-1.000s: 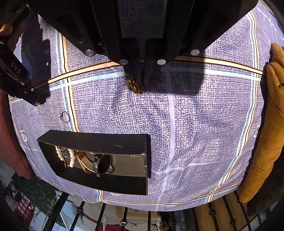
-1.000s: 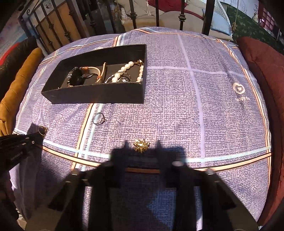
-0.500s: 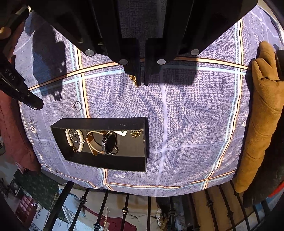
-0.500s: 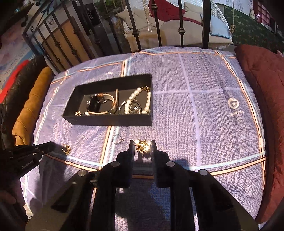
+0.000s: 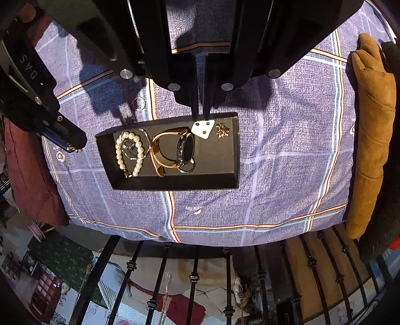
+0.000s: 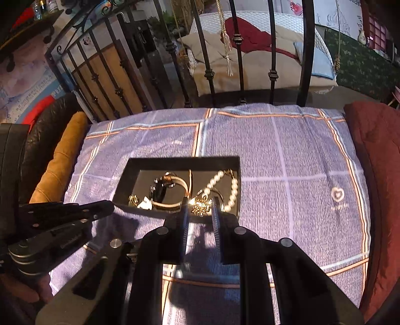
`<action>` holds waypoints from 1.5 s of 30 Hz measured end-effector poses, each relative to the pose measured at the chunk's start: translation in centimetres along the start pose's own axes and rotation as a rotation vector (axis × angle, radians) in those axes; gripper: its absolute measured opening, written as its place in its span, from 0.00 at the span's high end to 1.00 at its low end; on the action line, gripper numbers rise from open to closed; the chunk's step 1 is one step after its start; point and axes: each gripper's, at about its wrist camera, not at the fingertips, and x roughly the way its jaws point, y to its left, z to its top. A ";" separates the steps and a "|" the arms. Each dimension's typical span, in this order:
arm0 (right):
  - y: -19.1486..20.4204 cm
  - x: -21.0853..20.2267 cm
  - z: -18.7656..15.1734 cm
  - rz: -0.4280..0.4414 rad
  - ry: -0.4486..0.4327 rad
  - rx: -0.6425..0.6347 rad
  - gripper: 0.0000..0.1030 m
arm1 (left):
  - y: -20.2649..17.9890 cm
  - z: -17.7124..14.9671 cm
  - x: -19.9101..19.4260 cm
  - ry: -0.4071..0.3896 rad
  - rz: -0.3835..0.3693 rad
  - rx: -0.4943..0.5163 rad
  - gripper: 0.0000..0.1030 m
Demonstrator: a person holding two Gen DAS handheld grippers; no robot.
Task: Organize jewelry
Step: 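Carry both gold pieces into the black box and open both tools, then withdraw both open tools from the box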
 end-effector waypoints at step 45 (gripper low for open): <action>-4.6 1.1 0.6 -0.092 0.020 0.101 0.52 | 1.8 2.6 0.5 -0.055 0.145 -0.023 0.17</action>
